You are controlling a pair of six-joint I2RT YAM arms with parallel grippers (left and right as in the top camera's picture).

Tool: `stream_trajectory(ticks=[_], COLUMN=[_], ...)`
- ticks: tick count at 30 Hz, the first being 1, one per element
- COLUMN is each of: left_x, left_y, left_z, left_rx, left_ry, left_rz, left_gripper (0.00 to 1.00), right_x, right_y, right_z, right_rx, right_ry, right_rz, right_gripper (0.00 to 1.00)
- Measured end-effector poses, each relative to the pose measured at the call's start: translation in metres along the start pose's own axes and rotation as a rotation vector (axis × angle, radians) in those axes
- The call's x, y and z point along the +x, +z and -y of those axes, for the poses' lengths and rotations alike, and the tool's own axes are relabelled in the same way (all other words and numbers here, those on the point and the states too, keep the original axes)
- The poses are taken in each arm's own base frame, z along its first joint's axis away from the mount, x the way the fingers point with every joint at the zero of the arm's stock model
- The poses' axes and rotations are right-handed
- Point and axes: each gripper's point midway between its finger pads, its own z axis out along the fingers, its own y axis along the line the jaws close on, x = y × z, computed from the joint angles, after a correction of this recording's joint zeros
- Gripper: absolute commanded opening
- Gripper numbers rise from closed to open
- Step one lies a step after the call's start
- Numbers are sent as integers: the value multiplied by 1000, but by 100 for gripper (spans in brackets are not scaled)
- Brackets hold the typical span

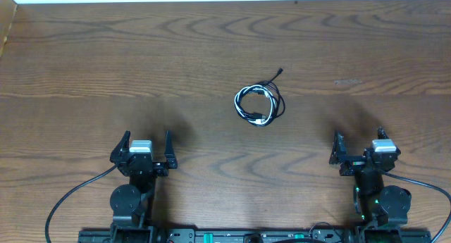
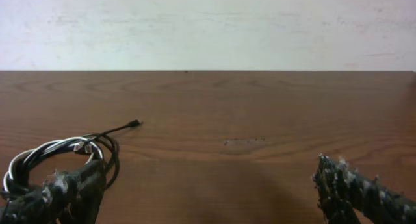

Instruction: Untangle cables

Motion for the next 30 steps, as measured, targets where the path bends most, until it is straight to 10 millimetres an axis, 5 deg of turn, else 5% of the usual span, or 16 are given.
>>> stream_trajectory(ticks=[30], left_x=[0], left_y=[0], left_z=[0], left_rx=[0], left_ry=[0], left_rz=[0], left_gripper=[98], right_x=[0], right_y=[0], right_z=[-4], right_rx=[-21], right_ry=[0], right_rz=[2], right_gripper=[99])
